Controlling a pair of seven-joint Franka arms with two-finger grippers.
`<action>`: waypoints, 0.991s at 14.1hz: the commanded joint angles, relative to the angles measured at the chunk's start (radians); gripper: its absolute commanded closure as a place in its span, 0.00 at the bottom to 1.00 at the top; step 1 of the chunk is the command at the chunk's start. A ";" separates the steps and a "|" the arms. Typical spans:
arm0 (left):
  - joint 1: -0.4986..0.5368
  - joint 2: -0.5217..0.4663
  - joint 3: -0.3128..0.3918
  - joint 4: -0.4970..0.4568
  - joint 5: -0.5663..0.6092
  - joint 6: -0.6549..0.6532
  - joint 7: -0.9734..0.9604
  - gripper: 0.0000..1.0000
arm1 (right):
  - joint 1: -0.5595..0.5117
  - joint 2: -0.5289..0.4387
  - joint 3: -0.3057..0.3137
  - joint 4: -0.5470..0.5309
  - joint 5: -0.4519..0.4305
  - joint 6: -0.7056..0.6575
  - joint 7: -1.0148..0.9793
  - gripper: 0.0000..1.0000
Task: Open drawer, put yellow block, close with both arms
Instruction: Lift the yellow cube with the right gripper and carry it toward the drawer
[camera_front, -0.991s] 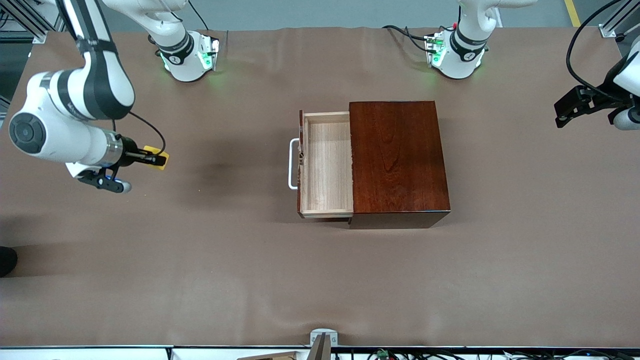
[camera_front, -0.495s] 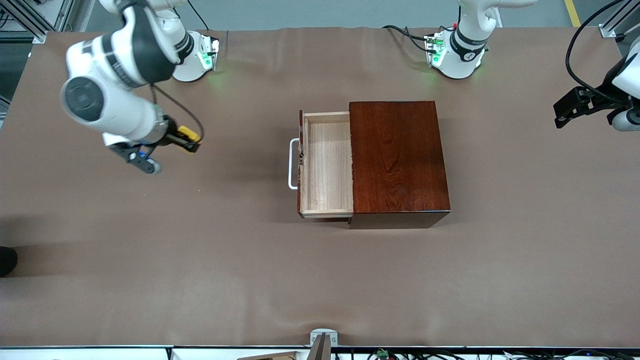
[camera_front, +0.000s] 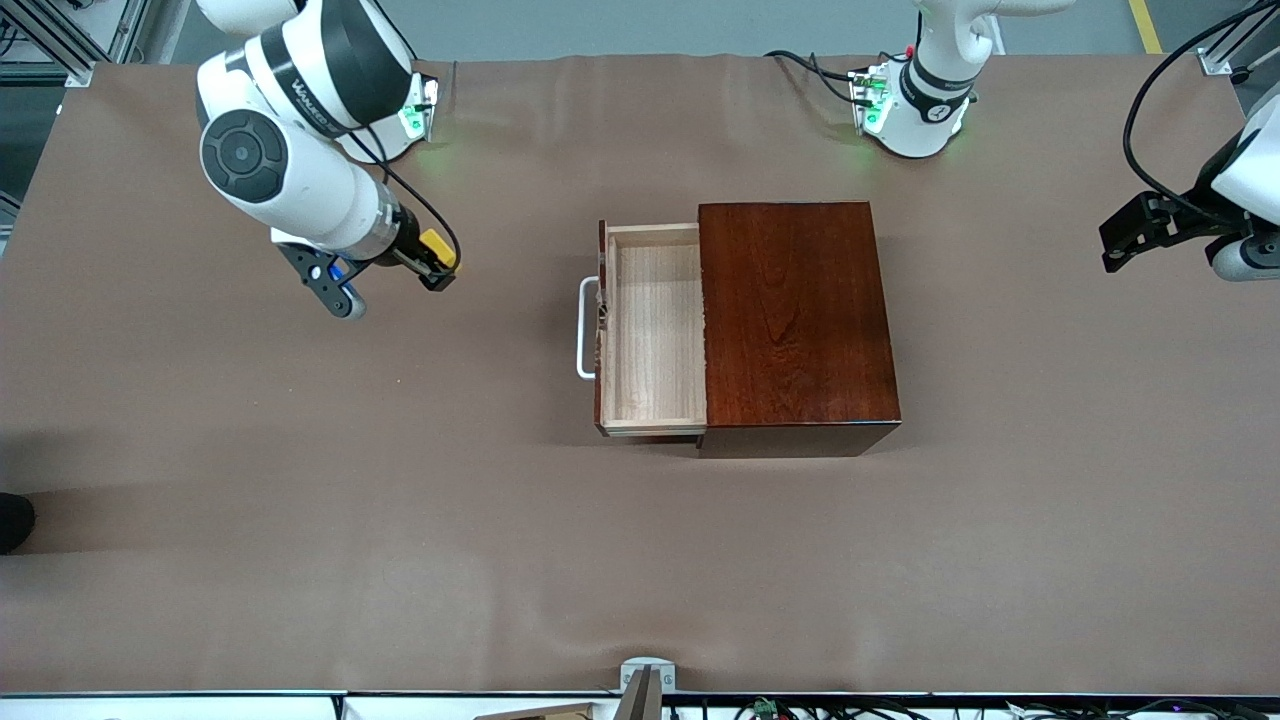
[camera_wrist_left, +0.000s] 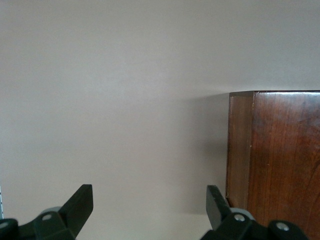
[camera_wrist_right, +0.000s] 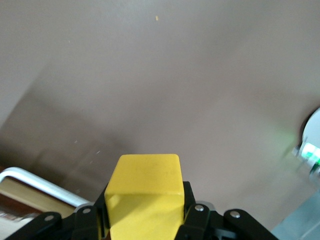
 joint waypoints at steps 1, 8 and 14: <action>0.009 -0.006 0.000 0.004 -0.015 0.009 0.021 0.00 | 0.054 0.048 -0.011 0.076 0.050 -0.003 0.160 1.00; -0.011 0.010 -0.004 0.038 -0.026 0.007 -0.011 0.00 | 0.155 0.154 -0.009 0.196 0.130 0.159 0.537 1.00; -0.035 0.042 -0.038 0.048 -0.050 0.006 -0.043 0.00 | 0.247 0.242 -0.011 0.210 0.133 0.325 0.659 1.00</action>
